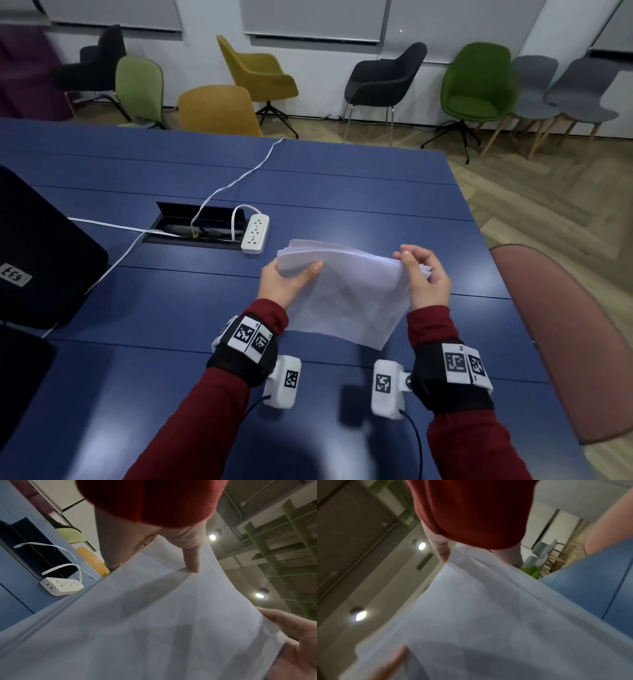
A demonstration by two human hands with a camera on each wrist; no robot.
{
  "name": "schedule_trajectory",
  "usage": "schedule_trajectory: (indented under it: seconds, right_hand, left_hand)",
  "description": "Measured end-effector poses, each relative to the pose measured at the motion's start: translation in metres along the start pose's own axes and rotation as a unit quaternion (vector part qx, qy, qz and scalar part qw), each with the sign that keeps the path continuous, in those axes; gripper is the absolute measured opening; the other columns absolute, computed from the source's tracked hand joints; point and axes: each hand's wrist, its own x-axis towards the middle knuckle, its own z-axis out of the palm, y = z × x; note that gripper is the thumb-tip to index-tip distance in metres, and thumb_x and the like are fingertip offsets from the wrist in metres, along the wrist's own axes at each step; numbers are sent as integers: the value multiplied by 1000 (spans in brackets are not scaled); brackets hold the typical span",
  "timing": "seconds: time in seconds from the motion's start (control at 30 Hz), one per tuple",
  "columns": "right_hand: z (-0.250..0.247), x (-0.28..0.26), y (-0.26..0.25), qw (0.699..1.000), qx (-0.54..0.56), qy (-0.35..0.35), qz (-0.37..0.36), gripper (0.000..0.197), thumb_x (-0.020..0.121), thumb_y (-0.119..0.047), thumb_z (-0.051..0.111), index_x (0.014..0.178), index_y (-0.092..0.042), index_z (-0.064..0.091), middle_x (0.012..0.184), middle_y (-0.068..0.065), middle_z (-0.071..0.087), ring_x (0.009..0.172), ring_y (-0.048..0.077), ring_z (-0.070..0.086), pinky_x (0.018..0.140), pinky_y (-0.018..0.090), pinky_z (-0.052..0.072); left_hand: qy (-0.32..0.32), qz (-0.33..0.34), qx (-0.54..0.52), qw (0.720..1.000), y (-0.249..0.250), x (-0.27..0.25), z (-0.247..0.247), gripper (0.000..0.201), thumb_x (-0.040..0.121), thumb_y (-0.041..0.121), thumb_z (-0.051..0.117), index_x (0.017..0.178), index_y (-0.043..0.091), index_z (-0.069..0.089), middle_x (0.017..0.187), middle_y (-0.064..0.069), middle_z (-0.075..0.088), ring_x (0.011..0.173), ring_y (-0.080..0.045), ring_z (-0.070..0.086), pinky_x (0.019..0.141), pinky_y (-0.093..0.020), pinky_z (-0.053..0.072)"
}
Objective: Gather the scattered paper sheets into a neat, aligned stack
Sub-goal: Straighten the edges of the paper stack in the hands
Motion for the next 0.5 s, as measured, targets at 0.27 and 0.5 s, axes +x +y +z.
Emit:
schedule_trajectory:
  seconds: [0.27, 0.5]
  right_hand:
    - [3, -3, 11, 999, -31, 11, -39, 24, 73, -43, 65, 94, -35, 57, 82, 3, 65, 67, 0, 59, 74, 11, 46]
    - [-14, 4, 25, 981, -57, -180, 42, 70, 74, -21, 75, 133, -33, 39, 124, 1, 60, 113, 10, 57, 98, 23, 43]
  left_hand:
    - [42, 12, -49, 998, 11, -4, 7, 14, 73, 33, 75, 78, 25, 65, 82, 10, 68, 69, 6, 65, 80, -26, 48]
    - [123, -77, -105, 984, 23, 8, 19, 33, 65, 50, 74, 64, 21, 59, 79, 0, 59, 76, -17, 56, 86, -34, 49]
